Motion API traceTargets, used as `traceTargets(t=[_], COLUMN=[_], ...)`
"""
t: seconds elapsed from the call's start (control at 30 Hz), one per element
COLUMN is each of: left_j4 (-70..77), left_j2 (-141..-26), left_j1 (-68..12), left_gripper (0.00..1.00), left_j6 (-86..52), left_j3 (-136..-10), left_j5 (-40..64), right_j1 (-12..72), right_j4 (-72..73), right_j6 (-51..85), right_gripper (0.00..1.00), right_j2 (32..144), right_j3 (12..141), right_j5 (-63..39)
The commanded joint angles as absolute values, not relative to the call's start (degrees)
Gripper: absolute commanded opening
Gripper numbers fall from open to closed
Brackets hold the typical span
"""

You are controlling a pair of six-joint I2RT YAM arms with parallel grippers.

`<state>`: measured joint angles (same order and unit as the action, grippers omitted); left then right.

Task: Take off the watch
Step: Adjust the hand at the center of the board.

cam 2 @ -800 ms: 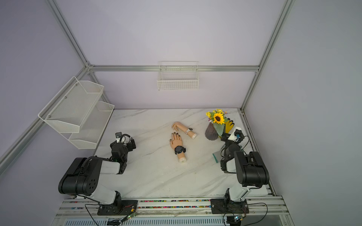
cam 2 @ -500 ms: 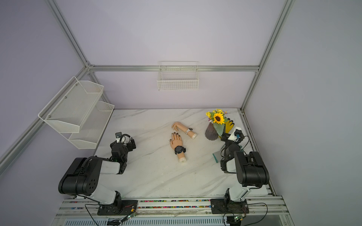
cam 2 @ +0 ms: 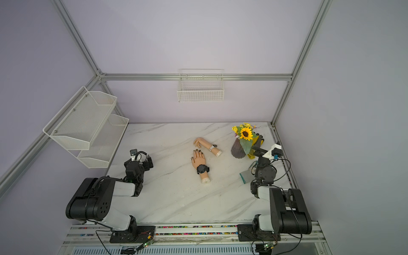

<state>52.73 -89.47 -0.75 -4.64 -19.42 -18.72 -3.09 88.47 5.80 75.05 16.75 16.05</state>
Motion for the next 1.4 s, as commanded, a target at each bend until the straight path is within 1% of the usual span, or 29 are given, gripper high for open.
traceTargets(t=[0.0,0.1,0.2,0.33,0.37,0.4,0.43,0.47,0.57,0.63,0.67,0.8,0.87,0.97,1.07,1.23,1.37], left_j4=[56.4,57.6,58.3,52.3,50.6,48.5,45.6,42.0,33.0,26.7,23.0,16.1,13.1,9.6,10.3,20.9,22.2], left_j2=[-89.6,-88.0,-85.7,-76.9,-74.7,-72.6,-69.4,-66.1,-58.8,-56.5,-55.8,-56.2,-57.1,-59.2,-61.4,-67.2,-72.4], left_j1=[-0.3,-0.4,-0.8,-5.1,-6.5,-7.6,-8.5,-9.0,-10.2,-11.7,-12.7,-17.1,-19.7,-23.2,-26.3,-28.9,-29.2], left_gripper=[1.0,1.0,1.0,1.0,1.0,1.0,1.0,1.0,1.0,1.0,1.0,1.0,1.0,1.0,1.0,1.0,1.0], left_j6=[-3.3,-4.0,-1.4,1.1,1.7,1.2,-1.8,-6.5,-21.6,-29.7,-34.1,-48.0,-54.4,-63.5,-71.8,-82.2,-83.6], left_j3=[-20.3,-19.1,-17.9,-18.3,-18.6,-18.8,-19.2,-19.4,-21.3,-24.1,-25.7,-30.3,-32.6,-34.5,-34.2,-29.8,-31.1], left_j5=[-19.9,-21.9,-18.7,-26.3,-28.6,-30.5,-31.3,-29.5,-23.1,-19.8,-18.5,-9.2,-4.8,0.8,4.8,7.3,11.9], right_j1=[-2.6,-2.6,-2.5,-1.3,-0.1,1.8,4.8,8.6,20.6,26.4,28.8,36.1,39.0,41.6,42.3,42.4,42.5], right_j4=[81.3,70.4,62.3,53.9,53.1,52.0,49.8,47.9,44.0,41.6,40.5,35.8,30.7,21.9,18.1,15.3,14.8], right_j6=[10.0,15.5,21.6,30.5,31.1,31.1,30.5,29.1,24.5,23.7,23.6,21.7,19.8,19.7,19.9,21.1,22.9], right_gripper=[0.97,0.98,0.97,0.94,0.94,0.94,0.94,0.95,0.95,0.95,0.95,0.95,0.95,0.95,0.95,0.95,0.95], right_j2=[65.7,55.1,46.6,40.6,40.0,39.7,39.6,39.7,42.3,45.6,47.5,55.7,61.1,68.8,74.3,80.0,83.5], right_j3=[15.9,17.7,19.6,21.8,22.0,22.4,23.3,24.3,27.3,29.8,31.1,35.5,38.7,43.2,44.1,43.6,41.5], right_j5=[16.0,13.9,8.3,-4.0,-7.5,-8.6,-8.1,-6.9,-3.5,-2.5,-2.6,-1.9,0.3,7.5,11.6,11.5,10.9])
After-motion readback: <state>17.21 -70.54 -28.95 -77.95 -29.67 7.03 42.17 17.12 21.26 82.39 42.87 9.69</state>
